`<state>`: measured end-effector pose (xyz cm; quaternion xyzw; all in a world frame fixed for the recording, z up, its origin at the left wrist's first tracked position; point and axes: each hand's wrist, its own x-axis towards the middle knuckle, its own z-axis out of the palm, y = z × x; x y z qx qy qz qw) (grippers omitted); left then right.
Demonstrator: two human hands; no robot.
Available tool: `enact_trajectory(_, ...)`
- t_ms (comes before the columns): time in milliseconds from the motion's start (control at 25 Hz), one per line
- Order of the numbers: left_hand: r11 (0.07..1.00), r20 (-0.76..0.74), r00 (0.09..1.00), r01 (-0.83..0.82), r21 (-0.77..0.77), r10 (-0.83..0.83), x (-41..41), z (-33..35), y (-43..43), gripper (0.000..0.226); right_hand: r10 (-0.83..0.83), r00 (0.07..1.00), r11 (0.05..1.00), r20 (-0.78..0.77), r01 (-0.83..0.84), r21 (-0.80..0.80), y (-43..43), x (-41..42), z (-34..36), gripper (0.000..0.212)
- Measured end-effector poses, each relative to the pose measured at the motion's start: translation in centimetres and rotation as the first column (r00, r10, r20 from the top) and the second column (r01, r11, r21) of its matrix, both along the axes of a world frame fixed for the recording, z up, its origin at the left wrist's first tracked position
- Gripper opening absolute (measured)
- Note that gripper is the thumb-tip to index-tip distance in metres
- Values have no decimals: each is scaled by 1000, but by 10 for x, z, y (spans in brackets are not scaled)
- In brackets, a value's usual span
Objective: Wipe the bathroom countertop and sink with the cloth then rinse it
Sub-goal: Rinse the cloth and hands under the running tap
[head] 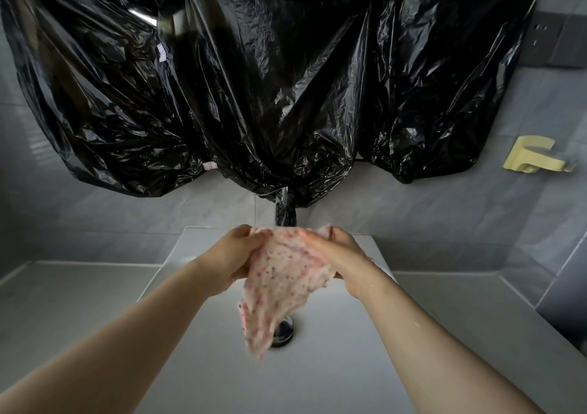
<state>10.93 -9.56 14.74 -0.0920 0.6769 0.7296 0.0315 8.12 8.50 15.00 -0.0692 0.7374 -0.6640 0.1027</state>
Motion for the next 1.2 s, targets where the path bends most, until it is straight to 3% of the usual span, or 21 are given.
enact_trajectory(120,987,33,997,-76,140,72,-1,8,-4,25,238,960,917,147,-272,292,2,3,-4,26)
enact_trajectory(200,979,20,991,-134,157,132,0,13,-6,21,199,972,865,129,-236,442,4,2,-8,17)
enact_trajectory(240,972,7,987,-162,169,163,-1,14,-8,21,152,979,894,137,-195,402,5,1,-9,14)
enact_trajectory(320,960,16,981,-190,207,191,-3,9,-13,23,132,955,989,267,-146,33,8,-3,-13,7)
enact_trajectory(400,961,56,987,-161,226,153,-2,3,-13,24,192,912,906,361,-24,-423,7,-5,-16,13)
enact_trajectory(480,962,96,991,-110,251,89,-1,-2,-11,20,206,898,806,389,70,-588,0,-2,-17,17)
enact_trajectory(560,967,114,989,-121,225,97,-1,-4,-9,13,116,925,915,361,41,-400,-7,3,-17,12)
enact_trajectory(640,969,105,967,-240,50,234,-2,-7,-14,18,11,958,999,288,-1,-36,-6,1,-19,30)
enact_trajectory(720,930,61,933,-346,-125,355,-3,-9,-21,32,-57,977,978,207,13,209,1,-5,-17,50)
enact_trajectory(800,918,12,932,-354,-181,362,0,-8,-27,34,-93,986,933,137,38,357,6,-8,-14,50)
enact_trajectory(920,928,6,948,-310,-205,318,4,-8,-33,24,-134,979,914,151,63,400,14,-8,-11,28)
enact_trajectory(1040,870,-38,933,-347,-351,357,3,-16,-40,25,-194,970,902,149,117,415,20,-7,-12,35)
enact_trajectory(1120,853,-66,937,-339,-397,342,2,-21,-39,28,-224,970,918,95,177,354,18,-10,-18,27)
enact_trajectory(1200,902,-57,957,-287,-323,284,2,-23,-37,29,-134,987,966,88,110,232,13,-9,-20,10)
